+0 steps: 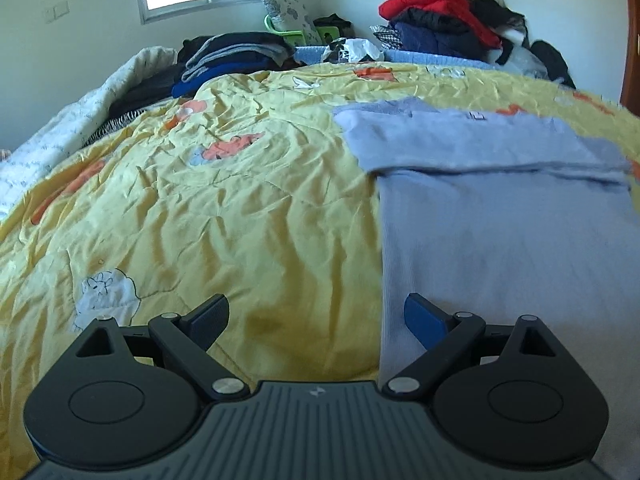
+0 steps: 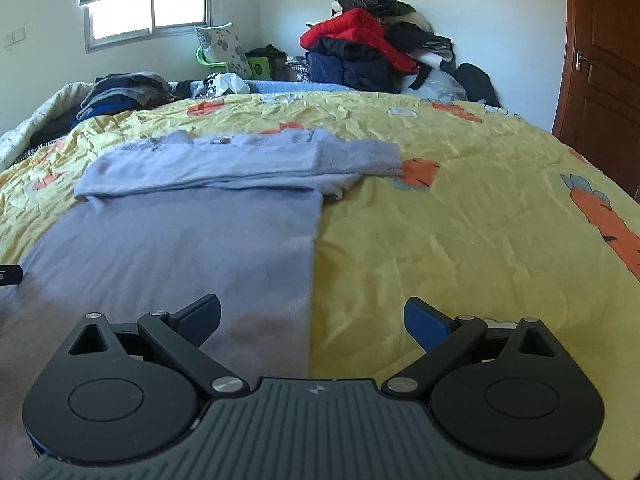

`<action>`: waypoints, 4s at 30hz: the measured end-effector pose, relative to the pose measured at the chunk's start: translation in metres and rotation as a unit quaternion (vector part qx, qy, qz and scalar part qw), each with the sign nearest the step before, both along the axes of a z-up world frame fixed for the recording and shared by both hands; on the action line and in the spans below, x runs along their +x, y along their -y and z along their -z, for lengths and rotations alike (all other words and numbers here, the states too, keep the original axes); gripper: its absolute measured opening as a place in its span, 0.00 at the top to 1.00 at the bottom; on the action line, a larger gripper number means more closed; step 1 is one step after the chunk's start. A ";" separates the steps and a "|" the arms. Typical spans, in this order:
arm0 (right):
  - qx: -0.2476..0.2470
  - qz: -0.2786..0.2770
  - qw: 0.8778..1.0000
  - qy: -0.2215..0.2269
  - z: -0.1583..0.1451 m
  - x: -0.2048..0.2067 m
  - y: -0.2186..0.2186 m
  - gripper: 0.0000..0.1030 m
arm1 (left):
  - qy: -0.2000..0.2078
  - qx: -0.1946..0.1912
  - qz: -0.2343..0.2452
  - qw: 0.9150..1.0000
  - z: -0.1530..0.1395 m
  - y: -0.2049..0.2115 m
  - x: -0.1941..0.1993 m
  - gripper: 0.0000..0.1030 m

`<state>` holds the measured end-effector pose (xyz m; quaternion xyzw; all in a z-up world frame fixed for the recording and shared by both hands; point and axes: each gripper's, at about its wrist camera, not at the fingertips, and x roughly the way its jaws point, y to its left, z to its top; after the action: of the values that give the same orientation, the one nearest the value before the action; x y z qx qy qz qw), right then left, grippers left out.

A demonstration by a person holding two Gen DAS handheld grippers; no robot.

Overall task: Fold small clothes
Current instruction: 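Move both open tools back to the sweater hem, then close both tools on the sweater hem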

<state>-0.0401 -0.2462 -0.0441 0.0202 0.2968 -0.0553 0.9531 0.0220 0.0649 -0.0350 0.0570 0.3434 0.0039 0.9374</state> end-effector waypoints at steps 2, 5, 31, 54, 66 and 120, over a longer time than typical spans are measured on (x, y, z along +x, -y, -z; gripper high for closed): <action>-0.002 -0.003 1.000 0.002 -0.001 -0.004 0.000 0.04 | 0.002 0.011 0.006 1.000 0.000 0.001 -0.003 0.07; -0.013 0.001 1.000 0.012 -0.007 -0.009 0.000 0.03 | 0.002 0.010 0.007 1.000 -0.001 -0.001 -0.006 0.07; -0.091 -0.115 0.989 -0.002 -0.011 -0.065 -0.040 0.02 | -0.042 -0.034 0.056 0.997 -0.007 -0.022 -0.060 0.07; 0.047 -0.103 0.992 -0.050 -0.004 -0.086 -0.008 0.03 | -0.099 -0.160 0.105 0.976 -0.005 -0.043 -0.081 0.07; 0.099 -0.110 0.987 -0.067 -0.006 -0.100 0.014 0.15 | -0.101 -0.137 0.173 0.970 -0.003 -0.024 -0.091 0.07; 0.105 -0.178 0.979 0.003 -0.031 -0.098 -0.035 0.89 | -0.055 -0.130 0.159 0.977 -0.027 -0.002 -0.102 0.93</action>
<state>-0.1380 -0.2115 -0.0131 0.0670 0.2971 0.1463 0.9412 -0.0799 0.0667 -0.0076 -0.0118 0.3790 -0.1928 0.9050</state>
